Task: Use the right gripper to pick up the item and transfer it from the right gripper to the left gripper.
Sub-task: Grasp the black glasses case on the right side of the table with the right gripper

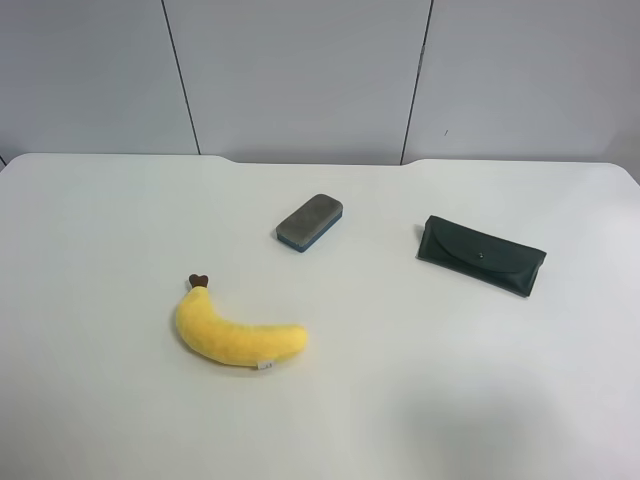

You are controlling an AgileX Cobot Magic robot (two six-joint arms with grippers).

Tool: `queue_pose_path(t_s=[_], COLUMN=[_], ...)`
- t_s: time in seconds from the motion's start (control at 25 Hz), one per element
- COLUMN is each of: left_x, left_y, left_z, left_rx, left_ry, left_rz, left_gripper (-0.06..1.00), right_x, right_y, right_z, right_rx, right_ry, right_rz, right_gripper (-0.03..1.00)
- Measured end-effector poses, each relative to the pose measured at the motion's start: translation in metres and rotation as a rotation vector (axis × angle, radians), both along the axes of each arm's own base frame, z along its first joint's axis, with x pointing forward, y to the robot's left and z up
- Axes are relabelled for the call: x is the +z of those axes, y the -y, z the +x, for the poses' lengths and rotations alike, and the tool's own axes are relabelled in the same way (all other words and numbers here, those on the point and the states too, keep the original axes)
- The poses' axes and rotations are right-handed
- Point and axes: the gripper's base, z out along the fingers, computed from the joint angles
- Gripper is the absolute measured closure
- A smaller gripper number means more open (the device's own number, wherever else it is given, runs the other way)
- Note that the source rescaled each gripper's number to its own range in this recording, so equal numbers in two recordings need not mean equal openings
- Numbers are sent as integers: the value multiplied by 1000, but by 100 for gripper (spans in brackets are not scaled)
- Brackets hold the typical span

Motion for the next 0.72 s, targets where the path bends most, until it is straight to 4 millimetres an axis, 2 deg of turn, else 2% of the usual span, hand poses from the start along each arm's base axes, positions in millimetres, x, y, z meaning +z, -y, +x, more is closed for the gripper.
queue_pose_path(t_s=[0.12,0.24,0.44,0.56,0.72], left_x=[0,0,0,0,0], left_y=[0,0,0,0,0], left_z=[0,0,0,0,0], left_rx=[0,0,0,0,0], left_ry=[0,0,0,0,0], left_rz=[0,0,0,0,0], left_gripper=[-6,-6,-6,-6,-6], right_x=[9,25,44,42,26], right_y=[0,-1,-3,-6,-13], right_z=[16,44,115,162,223], right_rx=[18,59,134,202,299], right_ry=[-105,-214,-371,-476,-608], right_rz=[-30,-72,-132,-179,-234], right_gripper=[-3,-3,-3,-3,-3])
